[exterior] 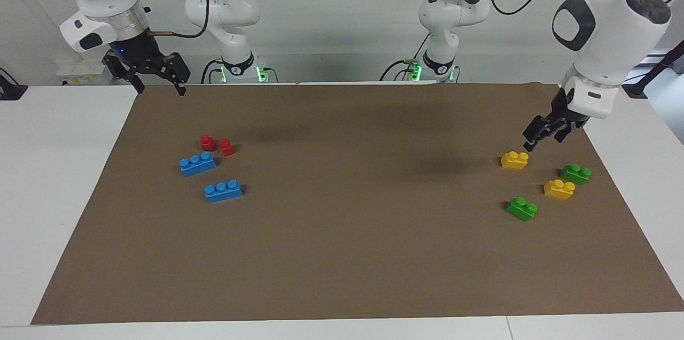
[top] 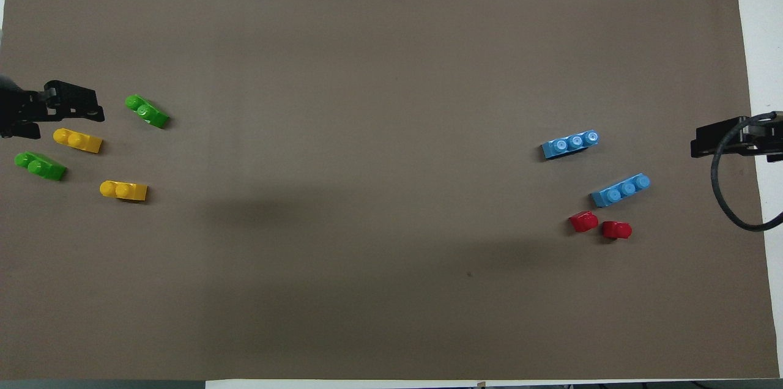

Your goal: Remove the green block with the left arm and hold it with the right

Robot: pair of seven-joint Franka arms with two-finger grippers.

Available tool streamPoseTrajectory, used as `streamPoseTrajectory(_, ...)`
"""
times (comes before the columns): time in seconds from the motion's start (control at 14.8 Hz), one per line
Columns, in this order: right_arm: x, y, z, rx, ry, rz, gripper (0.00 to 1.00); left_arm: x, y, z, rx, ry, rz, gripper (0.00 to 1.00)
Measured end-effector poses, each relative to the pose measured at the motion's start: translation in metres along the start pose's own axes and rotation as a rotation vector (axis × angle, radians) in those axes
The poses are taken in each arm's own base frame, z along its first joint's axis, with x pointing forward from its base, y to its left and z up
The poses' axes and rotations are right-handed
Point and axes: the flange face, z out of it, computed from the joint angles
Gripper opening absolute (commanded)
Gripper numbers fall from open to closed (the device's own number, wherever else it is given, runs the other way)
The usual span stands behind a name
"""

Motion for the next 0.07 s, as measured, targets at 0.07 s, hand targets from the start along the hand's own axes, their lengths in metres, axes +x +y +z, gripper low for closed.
streamPoseTrajectory(0.07, 0.0, 0.0, 0.0, 0.0, 0.0, 0.0, 1.0, -0.0102, 0.0041, -0.0117, 0.003, -0.006, 0.033, 1.0)
